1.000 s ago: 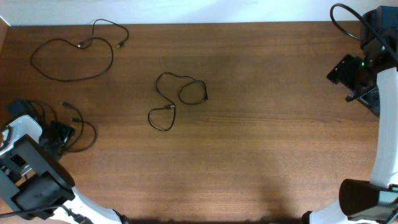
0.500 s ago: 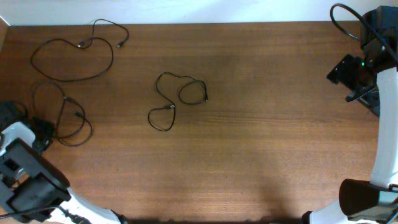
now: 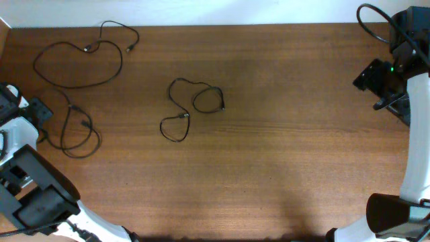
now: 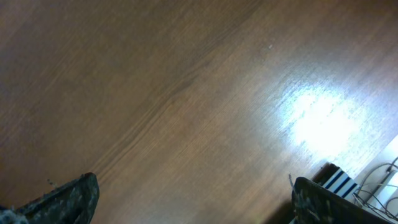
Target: Untangle cables
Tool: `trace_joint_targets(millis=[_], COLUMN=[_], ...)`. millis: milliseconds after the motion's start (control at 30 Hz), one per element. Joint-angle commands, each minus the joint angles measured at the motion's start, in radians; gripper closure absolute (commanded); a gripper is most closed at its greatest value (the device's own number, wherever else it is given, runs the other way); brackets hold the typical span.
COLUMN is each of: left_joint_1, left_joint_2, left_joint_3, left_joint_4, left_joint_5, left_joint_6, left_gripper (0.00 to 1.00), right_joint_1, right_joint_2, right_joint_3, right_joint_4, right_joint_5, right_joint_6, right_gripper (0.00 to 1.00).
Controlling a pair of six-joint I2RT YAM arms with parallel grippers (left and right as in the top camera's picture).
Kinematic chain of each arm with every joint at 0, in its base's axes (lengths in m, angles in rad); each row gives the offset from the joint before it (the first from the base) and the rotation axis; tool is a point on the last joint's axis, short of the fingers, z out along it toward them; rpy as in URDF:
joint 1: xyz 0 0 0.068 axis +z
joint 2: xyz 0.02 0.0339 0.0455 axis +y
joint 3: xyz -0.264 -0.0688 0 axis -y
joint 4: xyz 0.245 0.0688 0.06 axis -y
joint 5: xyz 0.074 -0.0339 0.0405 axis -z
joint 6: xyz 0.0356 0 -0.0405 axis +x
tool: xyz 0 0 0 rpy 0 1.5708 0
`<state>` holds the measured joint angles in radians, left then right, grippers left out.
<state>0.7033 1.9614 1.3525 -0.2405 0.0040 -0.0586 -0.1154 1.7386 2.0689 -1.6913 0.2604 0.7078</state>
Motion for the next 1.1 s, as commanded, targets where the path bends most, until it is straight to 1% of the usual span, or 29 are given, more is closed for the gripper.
trace_joint_targets(millis=[0,33,67,133,200,267,300,400,433,500,533,567,667,733,767,800,833,867,933,1067], left_joint_1=[0.008,0.008,0.008,0.008,0.008,0.008,0.008,0.015,0.029,0.055,0.086,0.110,0.166,0.179,0.179,0.179,0.179,0.179,0.177,0.176], left_joint_2=[0.056,0.081,0.113,0.147,0.169,0.182,0.185,0.189,0.189,0.189,0.189,0.189,0.189,0.189,0.189,0.189,0.189,0.189,0.189,0.189], left_joint_3=[0.017,0.017,0.017,0.017,0.017,0.017,0.017,0.017,0.017,0.017,0.017,0.020,0.068,0.140,0.186,0.219,0.248,0.267,0.270,0.270], left_joint_4=[0.076,0.113,0.143,0.170,0.177,0.184,0.185,0.188,0.202,0.206,0.203,0.203,0.167,0.123,0.103,0.087,0.064,0.046,0.015,-0.132], left_joint_5=[0.007,0.007,0.007,0.007,0.007,0.007,0.007,0.006,0.006,0.006,-0.028,-0.034,-0.033,-0.012,0.014,0.040,0.080,0.119,0.123,0.124], left_joint_6=[0.057,0.065,0.084,0.084,0.130,0.136,0.136,0.135,0.135,0.134,0.096,0.076,0.074,0.063,0.037,0.021,0.021,0.021,0.021,0.022], left_gripper=[0.48,0.53,0.54,0.53,0.52,0.51,0.52,0.63,0.78,0.93,1.00,1.00,1.00,1.00,1.00,0.92,0.50,0.01,0.01,0.01], right_joint_1=[-0.003,-0.003,-0.003,-0.003,-0.003,-0.003,-0.003,-0.003,-0.003,-0.003,-0.003,-0.003,-0.003,-0.003,-0.003,-0.003,-0.003,-0.003,-0.003,-0.003], right_joint_2=[0.002,0.002,0.002,0.002,0.002,0.002,0.002,0.002,0.002,0.002,0.002,0.002,0.002,0.002,0.002,0.002,0.002,0.002,0.002,0.002], right_joint_3=[-0.001,-0.001,-0.001,-0.001,-0.001,-0.001,-0.001,-0.001,-0.001,-0.001,-0.001,-0.001,-0.001,-0.001,-0.001,-0.001,-0.001,-0.001,-0.001,-0.001], right_joint_4=[-0.003,-0.003,-0.003,-0.003,-0.003,-0.003,-0.003,-0.003,-0.003,-0.003,-0.003,-0.003,-0.003,-0.003,-0.003,-0.003,-0.003,-0.003,-0.003,-0.003], right_joint_5=[0.001,0.001,0.001,0.001,0.001,0.001,0.001,0.001,0.001,0.001,0.001,0.001,0.001,0.001,0.002,0.001,0.001,0.001,0.001,0.002], right_joint_6=[0.003,0.003,0.003,0.003,0.003,0.003,0.003,0.003,0.003,0.003,0.003,0.003,0.003,0.003,0.003,0.003,0.003,0.003,0.003,0.003], right_gripper=[0.02,0.02,0.02,0.02,0.02,0.02,0.02,0.02,0.02,0.01,0.02,0.02,0.02,0.02,0.02,0.02,0.02,0.02,0.02,0.02])
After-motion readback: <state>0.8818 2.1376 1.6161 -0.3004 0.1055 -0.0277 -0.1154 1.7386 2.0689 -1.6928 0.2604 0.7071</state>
